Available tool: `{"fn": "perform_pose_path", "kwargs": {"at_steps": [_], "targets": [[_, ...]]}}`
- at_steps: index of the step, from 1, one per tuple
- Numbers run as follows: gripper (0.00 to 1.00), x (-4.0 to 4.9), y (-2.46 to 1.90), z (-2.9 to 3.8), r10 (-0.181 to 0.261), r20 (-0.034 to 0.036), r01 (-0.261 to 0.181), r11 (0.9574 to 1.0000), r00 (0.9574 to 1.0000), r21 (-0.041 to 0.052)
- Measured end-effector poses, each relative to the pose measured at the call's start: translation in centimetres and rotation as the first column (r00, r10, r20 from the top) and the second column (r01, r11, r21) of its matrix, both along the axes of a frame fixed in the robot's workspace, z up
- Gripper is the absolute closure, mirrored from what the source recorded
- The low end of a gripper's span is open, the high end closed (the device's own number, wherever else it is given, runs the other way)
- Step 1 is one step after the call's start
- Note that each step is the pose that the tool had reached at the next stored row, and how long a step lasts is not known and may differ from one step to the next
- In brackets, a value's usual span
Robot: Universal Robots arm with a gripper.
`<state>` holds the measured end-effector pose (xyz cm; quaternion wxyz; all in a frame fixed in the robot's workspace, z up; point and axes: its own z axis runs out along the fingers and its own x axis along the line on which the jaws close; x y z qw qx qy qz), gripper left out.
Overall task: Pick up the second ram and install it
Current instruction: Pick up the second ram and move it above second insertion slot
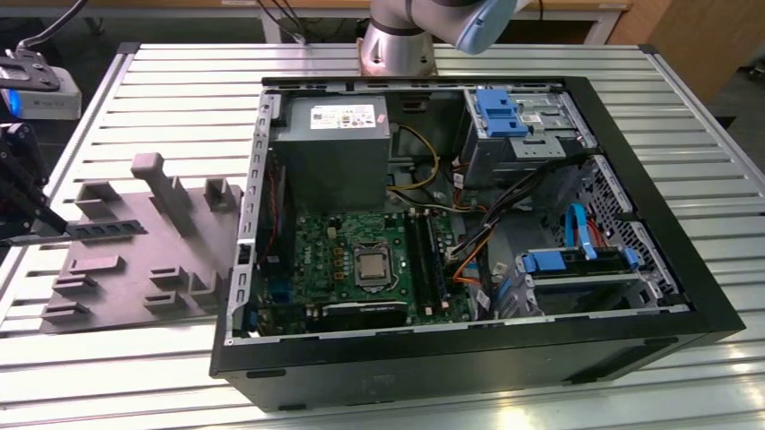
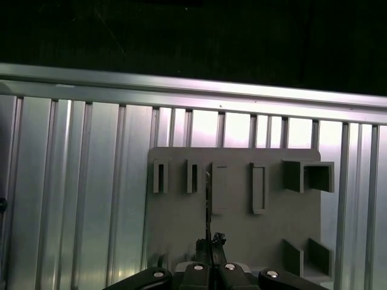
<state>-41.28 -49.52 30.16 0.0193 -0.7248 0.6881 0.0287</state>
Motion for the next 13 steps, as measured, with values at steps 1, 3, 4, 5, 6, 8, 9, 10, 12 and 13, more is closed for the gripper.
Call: {"fn": "perform_pose_path", "kwargs": {"at_steps": [1, 3, 4, 5, 6, 8, 9, 10, 12, 13], "targets": [[0.89, 0.0, 0.0, 0.06, 0.0, 0.0001, 0.0, 1.0, 1.0, 0.0002], [0.89, 0.0, 0.0, 0.18, 0.0, 0.0001, 0.0, 1.0, 1.0, 0.0004], [0.89, 0.0, 0.0, 0.24, 0.0, 0.0, 0.0, 1.0, 1.0, 0.0005], [0.89, 0.0, 0.0, 0.3, 0.0, 0.0001, 0.0, 1.0, 1.0, 0.0006], [0.89, 0.0, 0.0, 0.38, 0.0, 0.0, 0.0, 1.0, 1.0, 0.0007], [0.89, 0.0, 0.0, 0.5, 0.0, 0.0001, 0.0, 1.0, 1.0, 0.001], [0.89, 0.0, 0.0, 0.56, 0.0, 0.0001, 0.0, 1.0, 1.0, 0.0012], [0.89, 0.0, 0.0, 0.63, 0.0, 0.0001, 0.0, 1.0, 1.0, 0.0013], [0.89, 0.0, 0.0, 0.75, 0.0, 0.0002, 0.0, 1.0, 1.0, 0.0018], [0.89, 0.0, 0.0, 0.82, 0.0, 0.0001, 0.0, 1.0, 1.0, 0.002]]}}
